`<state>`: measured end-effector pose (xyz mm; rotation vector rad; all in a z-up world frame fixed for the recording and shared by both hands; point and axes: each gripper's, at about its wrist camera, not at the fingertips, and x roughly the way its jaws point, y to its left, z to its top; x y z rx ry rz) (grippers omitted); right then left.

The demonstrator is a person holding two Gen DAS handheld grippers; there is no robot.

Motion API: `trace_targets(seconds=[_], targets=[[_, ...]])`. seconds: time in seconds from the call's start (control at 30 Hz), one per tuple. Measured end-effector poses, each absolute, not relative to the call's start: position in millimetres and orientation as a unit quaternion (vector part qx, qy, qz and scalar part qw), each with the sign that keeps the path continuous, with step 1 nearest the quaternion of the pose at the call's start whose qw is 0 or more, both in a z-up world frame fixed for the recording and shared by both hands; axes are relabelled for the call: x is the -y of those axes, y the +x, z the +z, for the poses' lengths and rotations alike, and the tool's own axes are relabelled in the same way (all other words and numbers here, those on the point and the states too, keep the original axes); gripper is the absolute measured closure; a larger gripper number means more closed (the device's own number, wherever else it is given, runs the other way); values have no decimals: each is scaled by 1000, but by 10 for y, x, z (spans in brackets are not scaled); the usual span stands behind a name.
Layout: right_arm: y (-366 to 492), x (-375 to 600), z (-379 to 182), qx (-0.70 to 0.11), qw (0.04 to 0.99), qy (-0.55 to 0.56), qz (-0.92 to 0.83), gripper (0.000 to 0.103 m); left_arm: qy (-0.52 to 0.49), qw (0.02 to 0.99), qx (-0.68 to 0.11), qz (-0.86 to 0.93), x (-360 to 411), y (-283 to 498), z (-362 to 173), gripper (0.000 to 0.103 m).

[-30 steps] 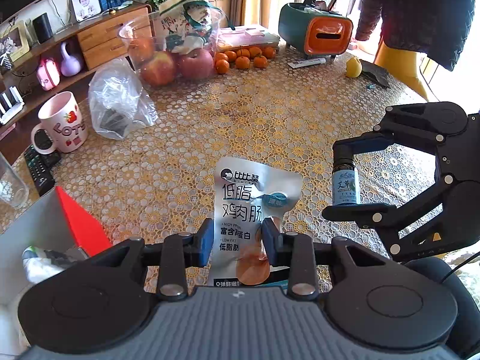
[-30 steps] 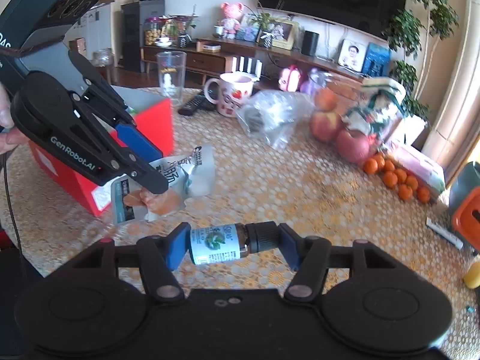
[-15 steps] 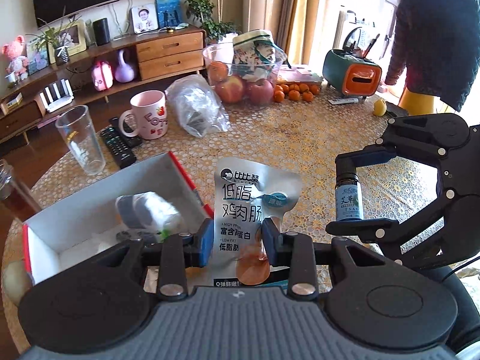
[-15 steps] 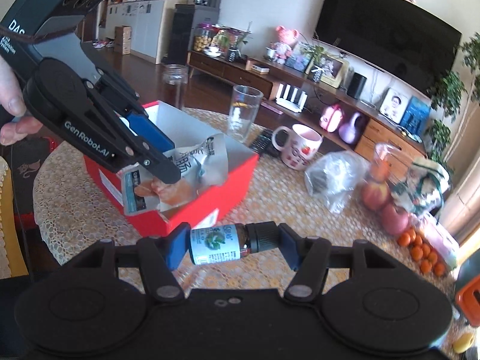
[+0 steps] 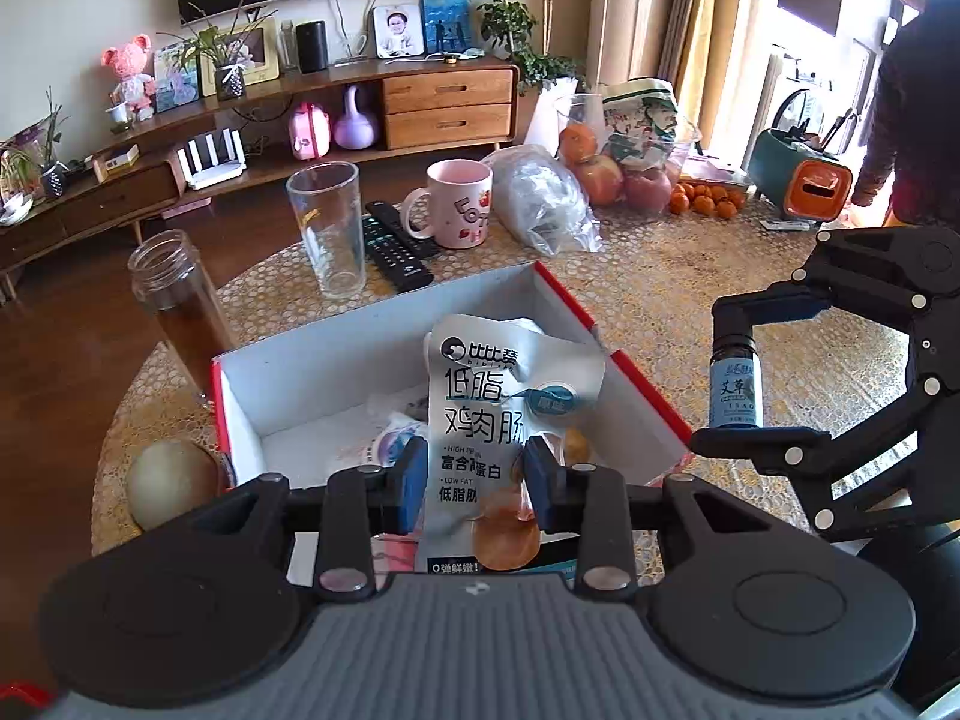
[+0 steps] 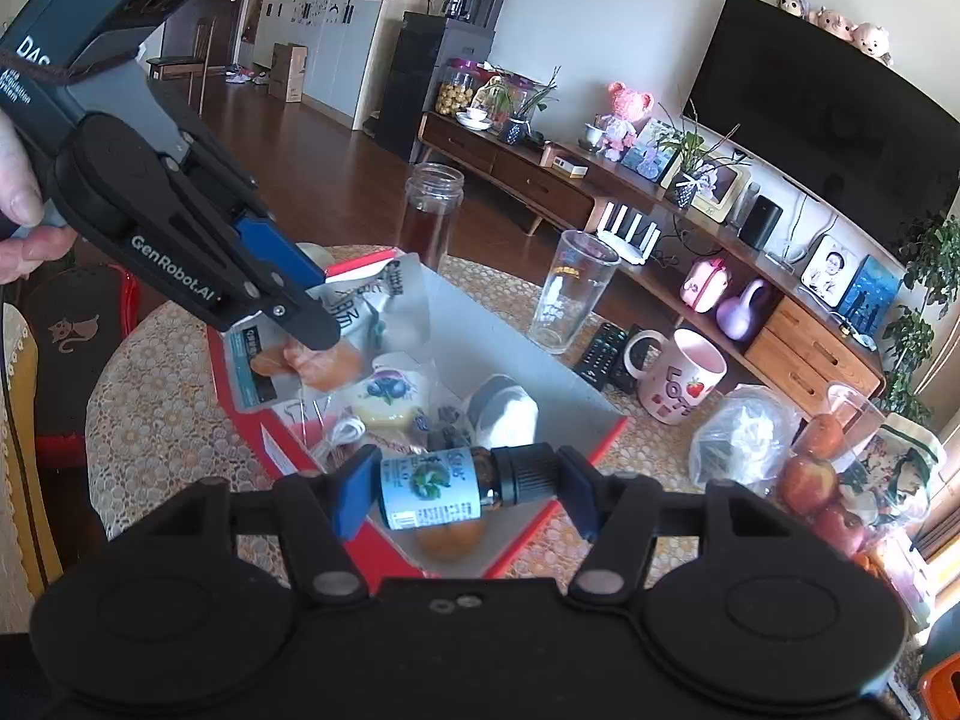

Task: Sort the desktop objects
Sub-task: 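Carry the sausage packet and the bottle with both tools over the box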

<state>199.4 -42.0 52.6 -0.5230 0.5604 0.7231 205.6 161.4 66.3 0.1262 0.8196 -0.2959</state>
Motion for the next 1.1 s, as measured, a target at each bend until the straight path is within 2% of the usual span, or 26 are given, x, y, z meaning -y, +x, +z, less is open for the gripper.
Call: trace_targets(seconds=[0.57, 0.8, 1.1], targets=[[2391, 19, 142, -313, 868, -226, 312, 41, 80, 901, -421, -62, -2035, 2510, 262, 70], [2512, -67, -81, -342, 865, -214, 297, 41, 127, 883, -450, -36, -1963, 2728, -51, 70], [2577, -98, -224, -363, 862, -199, 293, 41, 124, 870, -476, -39, -1909, 2851, -284, 70]])
